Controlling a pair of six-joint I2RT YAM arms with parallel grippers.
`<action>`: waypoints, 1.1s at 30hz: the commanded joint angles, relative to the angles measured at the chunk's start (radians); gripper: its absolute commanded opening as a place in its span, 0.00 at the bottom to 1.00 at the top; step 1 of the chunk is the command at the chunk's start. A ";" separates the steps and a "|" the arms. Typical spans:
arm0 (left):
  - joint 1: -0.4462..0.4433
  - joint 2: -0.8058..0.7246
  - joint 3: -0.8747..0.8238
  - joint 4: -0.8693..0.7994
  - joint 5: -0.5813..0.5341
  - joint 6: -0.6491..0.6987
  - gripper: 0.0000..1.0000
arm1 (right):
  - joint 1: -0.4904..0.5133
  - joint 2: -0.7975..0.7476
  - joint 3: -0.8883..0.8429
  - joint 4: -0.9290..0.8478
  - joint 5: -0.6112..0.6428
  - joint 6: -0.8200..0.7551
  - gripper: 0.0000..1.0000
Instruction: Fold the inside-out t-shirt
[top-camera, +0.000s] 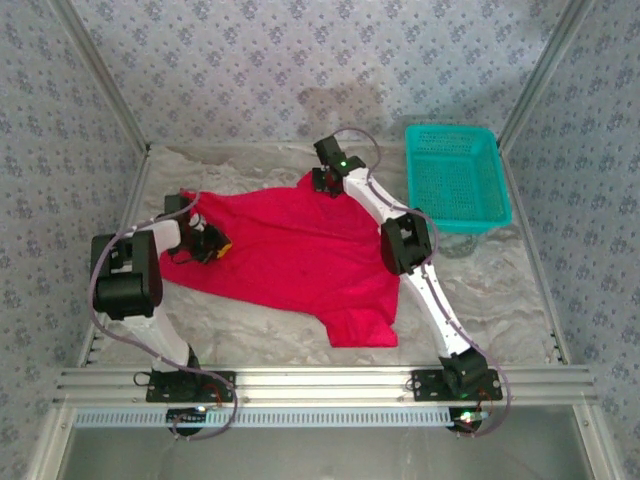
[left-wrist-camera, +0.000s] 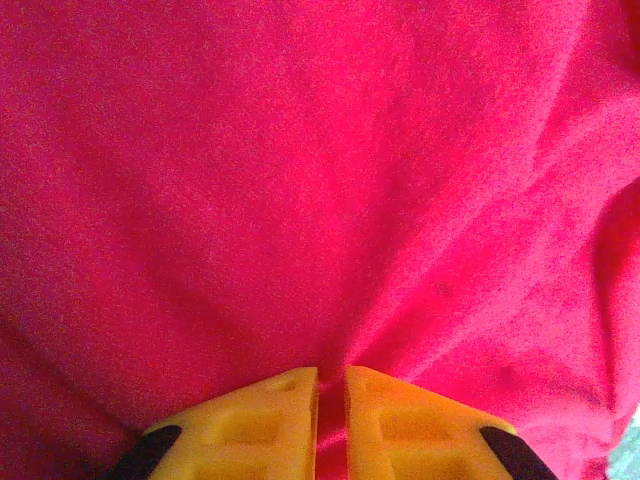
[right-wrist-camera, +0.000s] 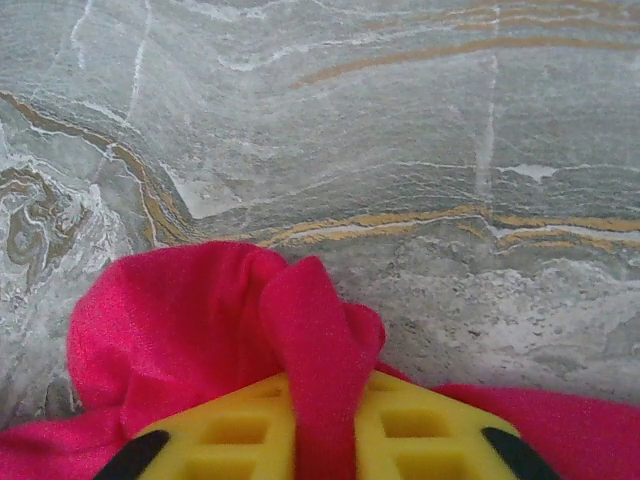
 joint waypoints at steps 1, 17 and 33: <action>-0.003 -0.032 -0.017 -0.032 -0.031 0.018 0.13 | -0.025 -0.051 -0.006 -0.049 0.017 -0.004 0.05; -0.004 -0.041 -0.087 0.000 -0.055 0.009 0.10 | 0.124 -0.294 -0.343 0.716 0.699 -0.427 0.00; -0.019 -0.113 -0.034 -0.060 -0.082 0.016 0.10 | -0.060 -0.304 -0.250 0.072 0.142 0.058 0.68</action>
